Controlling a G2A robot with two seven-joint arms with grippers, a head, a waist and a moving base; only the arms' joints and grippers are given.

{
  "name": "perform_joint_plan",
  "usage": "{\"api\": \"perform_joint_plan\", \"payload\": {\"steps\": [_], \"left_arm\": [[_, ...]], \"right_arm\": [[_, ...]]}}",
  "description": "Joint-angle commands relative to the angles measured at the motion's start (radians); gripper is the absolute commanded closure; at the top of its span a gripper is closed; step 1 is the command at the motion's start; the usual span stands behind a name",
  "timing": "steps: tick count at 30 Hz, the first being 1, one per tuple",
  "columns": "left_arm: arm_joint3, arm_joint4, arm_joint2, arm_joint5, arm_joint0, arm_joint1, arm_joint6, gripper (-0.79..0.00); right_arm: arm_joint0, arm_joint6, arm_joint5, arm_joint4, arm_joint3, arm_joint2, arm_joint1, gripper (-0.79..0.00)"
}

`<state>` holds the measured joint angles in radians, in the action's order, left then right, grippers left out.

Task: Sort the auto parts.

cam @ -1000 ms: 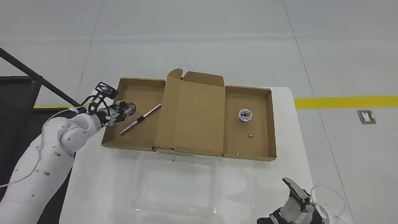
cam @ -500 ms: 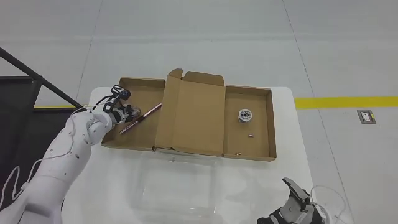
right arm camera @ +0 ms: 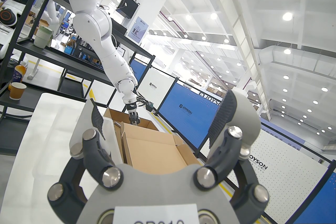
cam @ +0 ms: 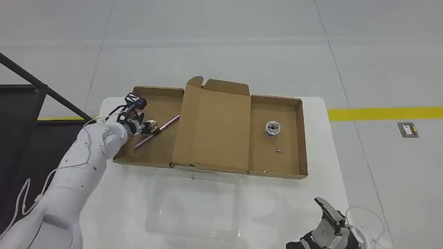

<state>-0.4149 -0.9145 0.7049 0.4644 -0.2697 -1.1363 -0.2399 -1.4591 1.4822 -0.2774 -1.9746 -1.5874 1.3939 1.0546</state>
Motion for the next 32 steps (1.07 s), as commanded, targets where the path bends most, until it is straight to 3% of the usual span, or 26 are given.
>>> {"api": "perform_joint_plan", "payload": {"steps": [1,7,14,18,20,21,27,32], "left_arm": [[0.004,0.006,0.011,0.041,0.005,0.003,0.026,-0.499],[-0.03,0.024,0.06,0.252,-0.014,0.039,0.142,-0.548],[-0.205,-0.001,0.148,0.477,-0.124,0.118,0.308,-0.576],[-0.391,-0.032,0.227,0.548,-0.251,0.177,0.378,-0.634],[-0.507,-0.039,0.273,0.548,-0.331,0.208,0.396,-0.696],[-0.562,-0.043,0.301,0.548,-0.37,0.223,0.401,-0.785],[-0.883,-0.047,0.466,0.548,-0.621,0.302,0.449,-0.785],[-1.065,-0.097,0.579,0.548,-0.784,0.35,0.529,-0.785]], "right_arm": [[0.0,0.0,0.0,0.0,0.0,0.0,0.0,-0.785],[0.0,0.0,0.0,0.0,0.0,0.0,0.0,-0.785],[0.0,0.0,0.0,0.0,0.0,0.0,0.0,-0.785],[0.0,0.0,0.0,0.0,0.0,0.0,0.0,-0.785],[0.0,0.0,0.0,0.0,0.0,0.0,0.0,-0.785],[0.0,0.0,0.0,0.0,0.0,0.0,0.0,-0.785],[0.0,0.0,0.0,0.0,0.0,0.0,0.0,-0.785],[0.0,0.0,0.0,0.0,0.0,0.0,0.0,-0.785]]}}
